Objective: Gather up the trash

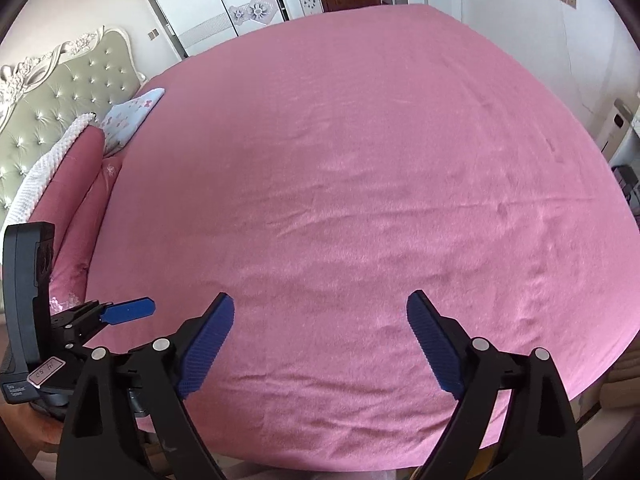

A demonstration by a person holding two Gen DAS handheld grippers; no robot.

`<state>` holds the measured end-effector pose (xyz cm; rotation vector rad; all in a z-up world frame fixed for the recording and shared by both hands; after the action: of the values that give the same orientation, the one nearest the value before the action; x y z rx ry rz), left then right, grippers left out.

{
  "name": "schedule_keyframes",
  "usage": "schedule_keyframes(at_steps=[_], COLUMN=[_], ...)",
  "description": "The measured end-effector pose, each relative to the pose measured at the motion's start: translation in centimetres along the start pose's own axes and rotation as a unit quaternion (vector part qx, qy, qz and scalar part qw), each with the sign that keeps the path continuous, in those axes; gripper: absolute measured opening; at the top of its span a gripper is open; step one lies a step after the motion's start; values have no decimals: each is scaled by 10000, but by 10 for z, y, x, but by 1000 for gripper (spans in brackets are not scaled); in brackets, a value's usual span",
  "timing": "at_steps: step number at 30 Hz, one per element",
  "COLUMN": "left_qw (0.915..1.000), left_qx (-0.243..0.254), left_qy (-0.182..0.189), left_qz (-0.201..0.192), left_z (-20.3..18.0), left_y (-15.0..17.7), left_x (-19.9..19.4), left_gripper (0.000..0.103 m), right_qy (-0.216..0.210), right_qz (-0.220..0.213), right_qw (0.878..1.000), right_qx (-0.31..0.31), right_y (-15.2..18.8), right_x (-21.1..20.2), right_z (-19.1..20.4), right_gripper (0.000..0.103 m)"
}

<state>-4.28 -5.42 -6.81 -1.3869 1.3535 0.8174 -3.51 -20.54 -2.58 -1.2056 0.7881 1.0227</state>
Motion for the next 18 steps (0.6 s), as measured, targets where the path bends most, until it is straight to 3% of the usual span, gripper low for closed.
schedule_keyframes(at_steps=[6, 18], left_qw=[9975, 9851], left_qx=[-297, -959], left_qy=[-327, -512], left_qz=[-556, -1334], left_z=[6, 8], left_y=[-1, -7], left_x=[-26, -63], left_gripper=[99, 99], right_qy=[290, 13], right_qz=[-348, -358], right_qw=[9970, 9957], right_qx=[-635, -851], right_y=[-1, -17], right_x=[-10, -23], right_z=[14, 11], right_gripper=[90, 90])
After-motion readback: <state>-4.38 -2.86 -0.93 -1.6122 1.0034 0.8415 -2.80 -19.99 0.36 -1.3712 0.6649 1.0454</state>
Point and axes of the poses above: each gripper's, at about its wrist camera, not at the fingertips, and x roughly the way its jaws point, z to its left, y to its underside, the point moved 1 cm from there along x, roughly the way its jaws point, and after that the axes turned 8 degrees about z, right-handed, at the moved point
